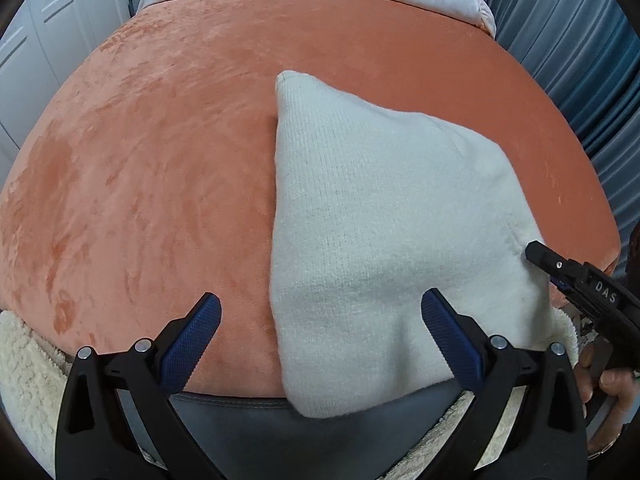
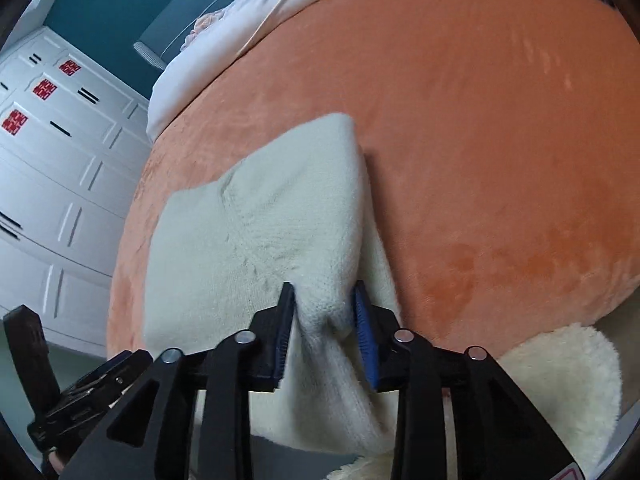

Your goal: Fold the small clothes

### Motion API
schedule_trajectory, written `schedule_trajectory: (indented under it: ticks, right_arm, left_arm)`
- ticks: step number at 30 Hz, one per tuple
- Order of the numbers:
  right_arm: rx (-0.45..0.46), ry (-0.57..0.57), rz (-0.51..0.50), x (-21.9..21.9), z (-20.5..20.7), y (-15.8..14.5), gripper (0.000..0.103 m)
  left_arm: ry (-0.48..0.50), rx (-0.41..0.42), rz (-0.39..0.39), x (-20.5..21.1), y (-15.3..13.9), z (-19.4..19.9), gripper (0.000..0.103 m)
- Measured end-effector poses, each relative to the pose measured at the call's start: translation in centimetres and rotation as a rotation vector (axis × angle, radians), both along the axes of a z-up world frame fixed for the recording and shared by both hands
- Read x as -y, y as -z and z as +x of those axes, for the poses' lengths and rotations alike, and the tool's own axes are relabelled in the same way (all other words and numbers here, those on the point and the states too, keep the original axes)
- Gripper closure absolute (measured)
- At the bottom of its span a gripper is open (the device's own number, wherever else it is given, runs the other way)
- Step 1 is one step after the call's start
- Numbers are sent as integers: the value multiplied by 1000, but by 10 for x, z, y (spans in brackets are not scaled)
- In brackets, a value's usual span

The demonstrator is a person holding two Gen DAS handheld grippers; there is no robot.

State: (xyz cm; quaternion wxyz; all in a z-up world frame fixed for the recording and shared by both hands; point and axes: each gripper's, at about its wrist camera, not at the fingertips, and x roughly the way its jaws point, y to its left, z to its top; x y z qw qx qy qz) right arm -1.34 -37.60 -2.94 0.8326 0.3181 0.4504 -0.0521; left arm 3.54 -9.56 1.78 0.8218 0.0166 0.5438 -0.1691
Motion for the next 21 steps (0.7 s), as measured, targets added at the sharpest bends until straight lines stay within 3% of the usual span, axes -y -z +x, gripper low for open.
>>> schedule_trajectory:
  ticks: [2, 4, 7, 11, 14, 15, 16, 18, 19, 20, 21]
  right_arm:
    - [-9, -26, -71, -3, -2, -4, 37]
    - [-46, -39, -81, -2, 2, 6, 34]
    - [-91, -51, 24, 7, 7, 28, 34]
    - [-78, -63, 141, 7, 21, 50, 22]
    - [-53, -80, 172, -2, 32, 58, 13]
    - [-47, -87, 178, -4, 35, 59, 5]
    - [-39, -95, 186, -5, 38, 61, 5]
    - [-29, -105, 166, -6, 43, 61, 7]
    - [-24, -113, 161, -8, 43, 58, 13]
    - [-18, -114, 155, -7, 41, 53, 32]
    - [-20, -102, 146, -9, 42, 48, 58]
  left_arm:
    - [-8, -31, -43, 2, 6, 6, 5]
    - [-16, -76, -84, 4, 17, 16, 5]
    - [-48, -162, -167, 2, 37, 31, 5]
    - [-44, -200, -255, -1, 53, 40, 5]
    - [-3, -229, -352, -6, 68, 47, 5]
    - [-1, -252, -387, -7, 73, 49, 5]
    - [4, -265, -404, -8, 75, 50, 5]
    - [25, -281, -394, -3, 72, 51, 6]
    - [26, -282, -379, -2, 68, 51, 9]
    - [22, -279, -375, -2, 63, 51, 15]
    - [31, -274, -376, -2, 57, 51, 23]
